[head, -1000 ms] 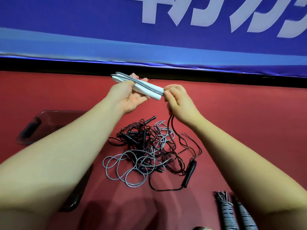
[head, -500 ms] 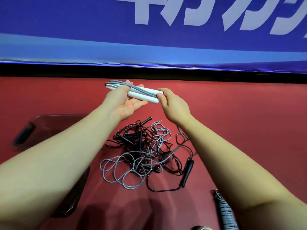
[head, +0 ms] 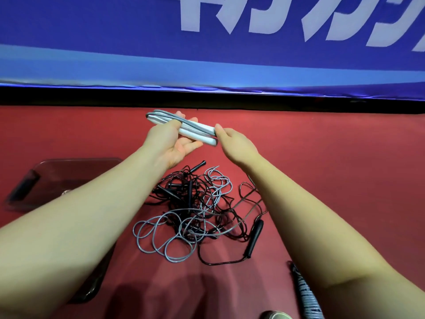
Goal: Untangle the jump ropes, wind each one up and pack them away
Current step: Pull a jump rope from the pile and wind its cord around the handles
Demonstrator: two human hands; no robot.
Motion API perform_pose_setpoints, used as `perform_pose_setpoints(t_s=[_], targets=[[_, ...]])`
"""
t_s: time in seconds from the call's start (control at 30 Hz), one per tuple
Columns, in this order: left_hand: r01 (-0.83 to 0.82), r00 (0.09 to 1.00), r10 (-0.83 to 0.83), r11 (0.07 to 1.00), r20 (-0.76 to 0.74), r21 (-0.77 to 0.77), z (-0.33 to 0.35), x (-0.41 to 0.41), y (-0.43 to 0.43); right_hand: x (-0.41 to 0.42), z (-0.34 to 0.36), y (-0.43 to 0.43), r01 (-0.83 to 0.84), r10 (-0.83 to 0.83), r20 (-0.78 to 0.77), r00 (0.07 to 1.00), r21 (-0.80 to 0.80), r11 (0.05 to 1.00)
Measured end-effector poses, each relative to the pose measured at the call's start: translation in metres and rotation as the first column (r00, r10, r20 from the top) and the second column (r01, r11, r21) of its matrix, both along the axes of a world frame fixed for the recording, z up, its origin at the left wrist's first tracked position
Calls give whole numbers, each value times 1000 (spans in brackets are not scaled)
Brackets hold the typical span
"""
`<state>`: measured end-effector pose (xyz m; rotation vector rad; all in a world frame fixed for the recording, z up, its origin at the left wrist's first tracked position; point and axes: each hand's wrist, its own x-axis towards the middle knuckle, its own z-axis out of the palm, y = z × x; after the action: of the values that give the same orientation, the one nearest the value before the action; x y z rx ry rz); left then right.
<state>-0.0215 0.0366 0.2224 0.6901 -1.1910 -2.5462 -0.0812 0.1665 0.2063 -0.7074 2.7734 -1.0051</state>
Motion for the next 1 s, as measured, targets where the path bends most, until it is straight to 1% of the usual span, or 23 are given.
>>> perform_pose_setpoints(t_s=[0.07,0.13,0.2,0.27,0.4,0.53,0.6,0.7,0.8,0.87,0.93,1.0], targets=[[-4,1000,4,1000,-11,-10,1,1,0,3,-6,-6,38,-40,-33,999,-43,998],[-13,1000,13,1000,-16,-10,0,2,-2,7,-12,-12,66,-73,-116,991,-57,996],[-18,1000,18,1000,-25,-6,0,4,-7,9,-13,-18,73,-76,-186,980,-23,997],[-4,1000,3,1000,-26,-13,-1,6,-13,10,-12,-21,59,-53,-219,974,22,998],[8,1000,-8,1000,12,-17,-1,8,-18,10,-13,-21,34,-20,-214,977,62,997],[-24,999,21,997,47,79,-1,8,-17,10,-11,-20,21,-21,-155,988,-4,1000],[-27,998,21,995,57,100,-2,9,-14,11,-12,-19,31,-34,-106,994,-28,999],[-38,997,29,990,66,138,-4,9,-6,13,-19,-20,78,-78,4,997,-177,981],[-47,998,38,976,43,213,-3,8,3,12,-29,-22,114,-112,23,993,-316,942],[-44,999,36,971,37,237,-3,7,8,11,-33,-21,115,-99,59,993,-434,894],[-40,999,35,962,24,271,-1,7,11,10,-33,-20,115,-76,95,993,-553,825],[-35,999,31,955,19,293,-2,5,10,8,-31,-17,95,-45,93,995,-639,764]])
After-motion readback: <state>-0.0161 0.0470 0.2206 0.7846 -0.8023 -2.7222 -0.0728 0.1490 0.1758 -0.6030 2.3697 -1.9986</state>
